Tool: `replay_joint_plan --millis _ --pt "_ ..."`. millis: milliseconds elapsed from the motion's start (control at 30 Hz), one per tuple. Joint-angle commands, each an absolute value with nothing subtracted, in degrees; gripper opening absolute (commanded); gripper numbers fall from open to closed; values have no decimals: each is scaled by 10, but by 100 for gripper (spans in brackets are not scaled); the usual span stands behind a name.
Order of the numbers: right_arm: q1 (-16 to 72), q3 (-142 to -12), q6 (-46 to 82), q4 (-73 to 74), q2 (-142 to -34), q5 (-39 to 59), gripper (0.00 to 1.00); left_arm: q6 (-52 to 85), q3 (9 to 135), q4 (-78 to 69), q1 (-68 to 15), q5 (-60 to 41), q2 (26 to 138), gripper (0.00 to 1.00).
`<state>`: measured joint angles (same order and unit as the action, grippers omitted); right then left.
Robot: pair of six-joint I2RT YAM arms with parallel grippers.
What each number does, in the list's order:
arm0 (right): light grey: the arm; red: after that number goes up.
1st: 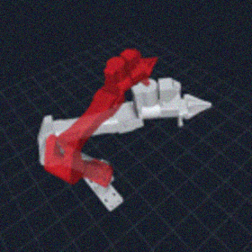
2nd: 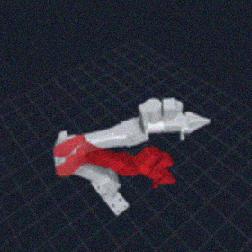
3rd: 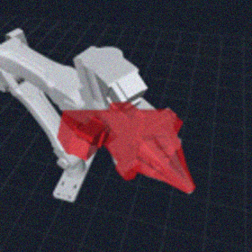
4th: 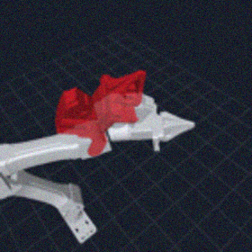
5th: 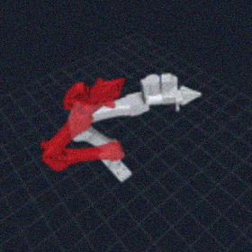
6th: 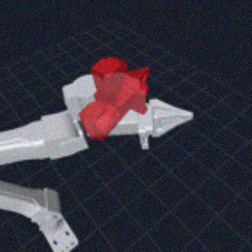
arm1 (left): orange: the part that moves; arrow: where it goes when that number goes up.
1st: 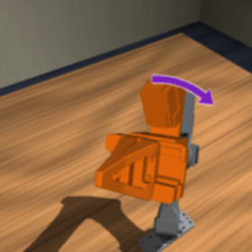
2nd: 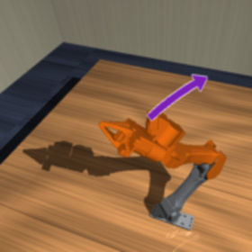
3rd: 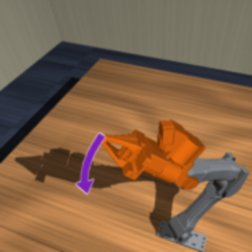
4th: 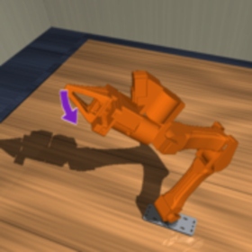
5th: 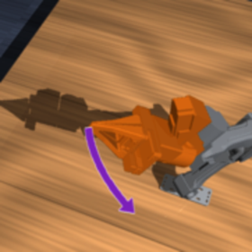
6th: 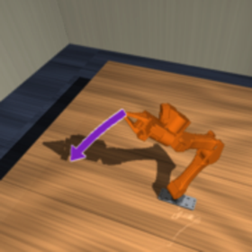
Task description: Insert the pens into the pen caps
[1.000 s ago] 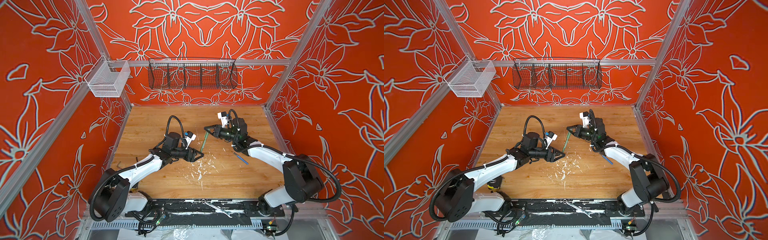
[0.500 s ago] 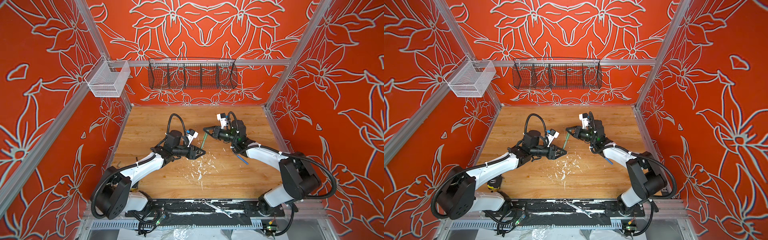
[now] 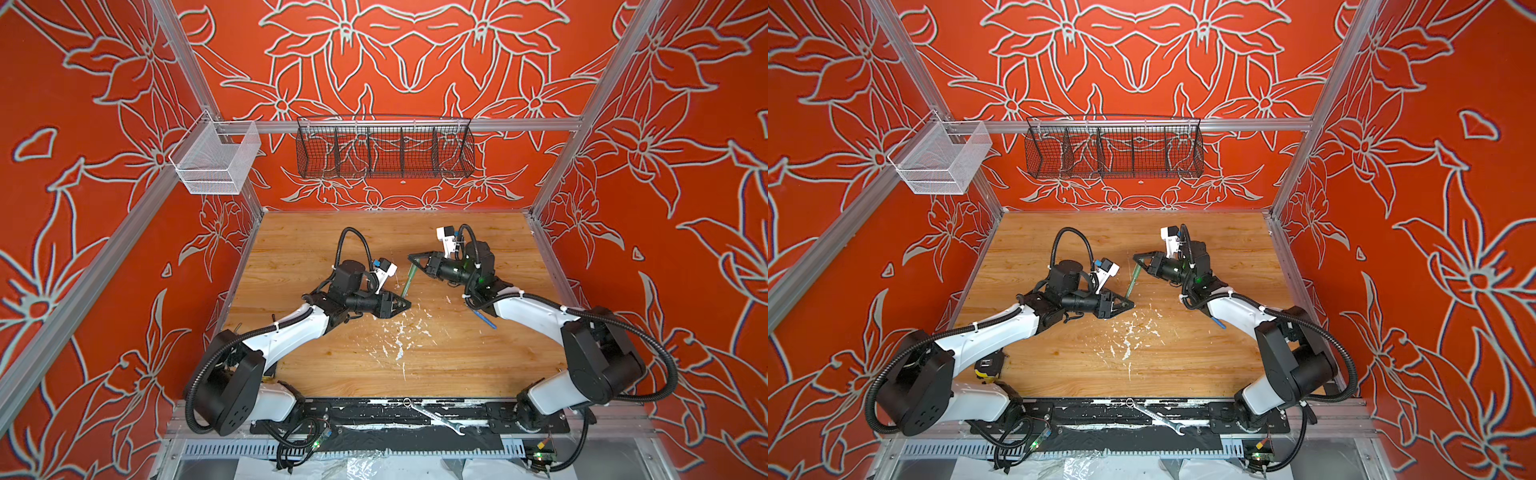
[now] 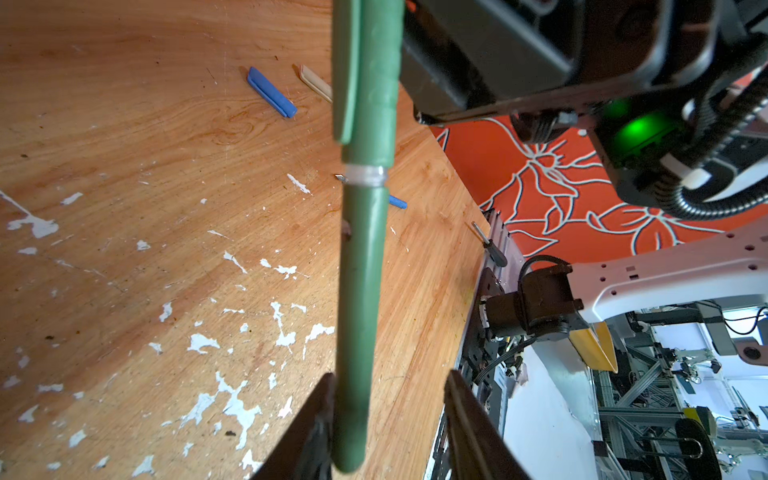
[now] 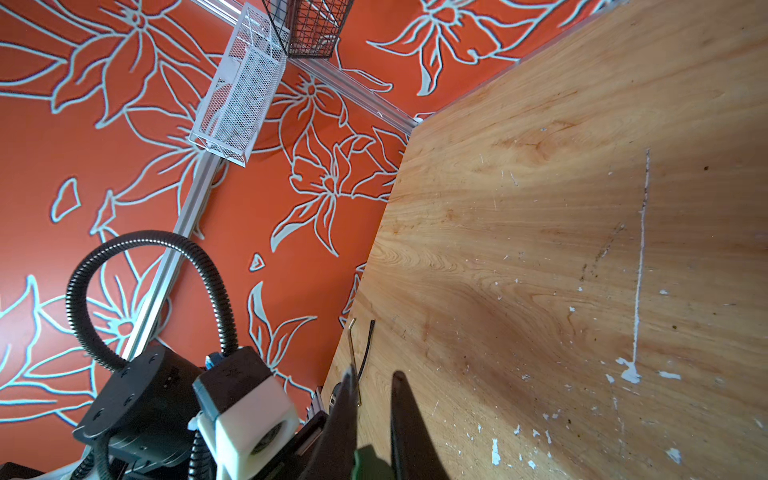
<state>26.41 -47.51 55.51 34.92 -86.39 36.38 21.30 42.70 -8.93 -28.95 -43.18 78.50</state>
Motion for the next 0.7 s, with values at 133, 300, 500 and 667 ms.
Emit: replay_joint_plan --millis 133,300,500,667 --pt "269 -474 548 345 -842 347 0 213 442 -96 -293 -448 792 42" --pt "269 -474 545 342 -844 352 0 215 444 -99 -293 -449 787 32" --pt "270 -468 544 346 -843 350 0 219 452 -93 -293 -447 789 0" --pt "274 -466 527 329 -832 344 0 239 468 -73 -293 -391 789 0"
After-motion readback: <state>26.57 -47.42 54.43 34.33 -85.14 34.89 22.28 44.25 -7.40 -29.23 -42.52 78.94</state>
